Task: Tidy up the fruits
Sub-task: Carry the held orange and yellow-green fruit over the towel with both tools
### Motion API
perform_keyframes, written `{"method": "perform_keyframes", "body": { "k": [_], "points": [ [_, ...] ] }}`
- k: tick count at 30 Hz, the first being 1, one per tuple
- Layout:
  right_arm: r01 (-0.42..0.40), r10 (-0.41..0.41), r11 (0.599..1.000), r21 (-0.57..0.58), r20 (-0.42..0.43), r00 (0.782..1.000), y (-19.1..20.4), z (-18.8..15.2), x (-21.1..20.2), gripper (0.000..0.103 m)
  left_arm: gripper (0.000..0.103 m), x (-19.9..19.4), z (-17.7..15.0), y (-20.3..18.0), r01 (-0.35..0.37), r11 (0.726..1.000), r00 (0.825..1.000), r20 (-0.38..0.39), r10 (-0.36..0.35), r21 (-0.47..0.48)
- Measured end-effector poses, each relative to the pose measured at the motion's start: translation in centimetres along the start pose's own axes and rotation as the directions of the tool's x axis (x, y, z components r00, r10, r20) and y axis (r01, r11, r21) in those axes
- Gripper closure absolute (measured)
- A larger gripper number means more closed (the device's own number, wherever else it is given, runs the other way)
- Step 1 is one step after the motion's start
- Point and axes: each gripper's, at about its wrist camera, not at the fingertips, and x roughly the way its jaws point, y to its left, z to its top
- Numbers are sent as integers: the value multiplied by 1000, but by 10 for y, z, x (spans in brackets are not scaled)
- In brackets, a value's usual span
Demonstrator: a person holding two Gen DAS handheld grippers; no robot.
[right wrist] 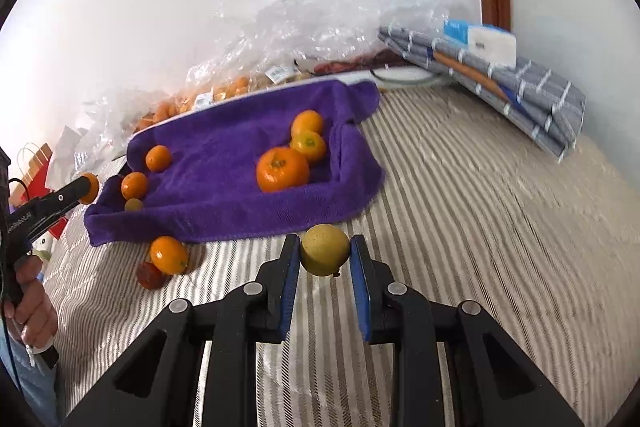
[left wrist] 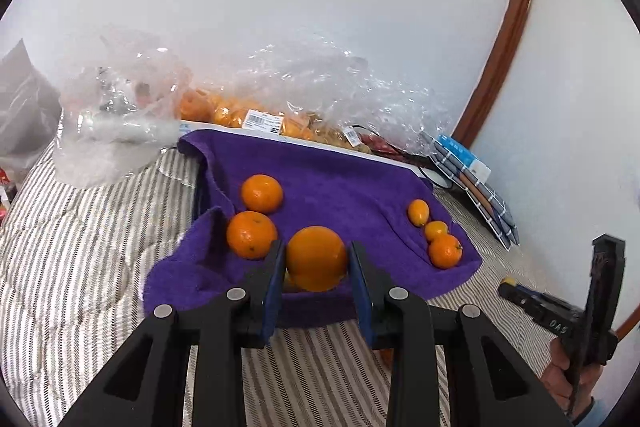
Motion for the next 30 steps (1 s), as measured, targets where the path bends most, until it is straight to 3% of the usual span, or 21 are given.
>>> {"method": "perform_keyframes", "body": {
  "k": [10, 17, 23, 30],
  "points": [
    [-16, 20, 996, -85, 48, 999, 23, 50, -2, 78, 73, -6, 10, 17, -59, 997, 998, 22, 61, -49],
    [-40, 47, 993, -114, 61, 997, 31, 90, 19, 78, 73, -11, 43, 5, -71, 997, 997, 34, 73, -41],
    [-77, 85, 987, -138, 52, 995, 44, 115, 49, 78, 73, 24, 68, -14, -70, 997, 997, 15, 70, -13],
    [-102, 99, 984, -145, -28, 995, 46, 110, 98, 78, 73, 80, 53, -14, -120, 993, 989, -82, 120, 2]
  ]
}}
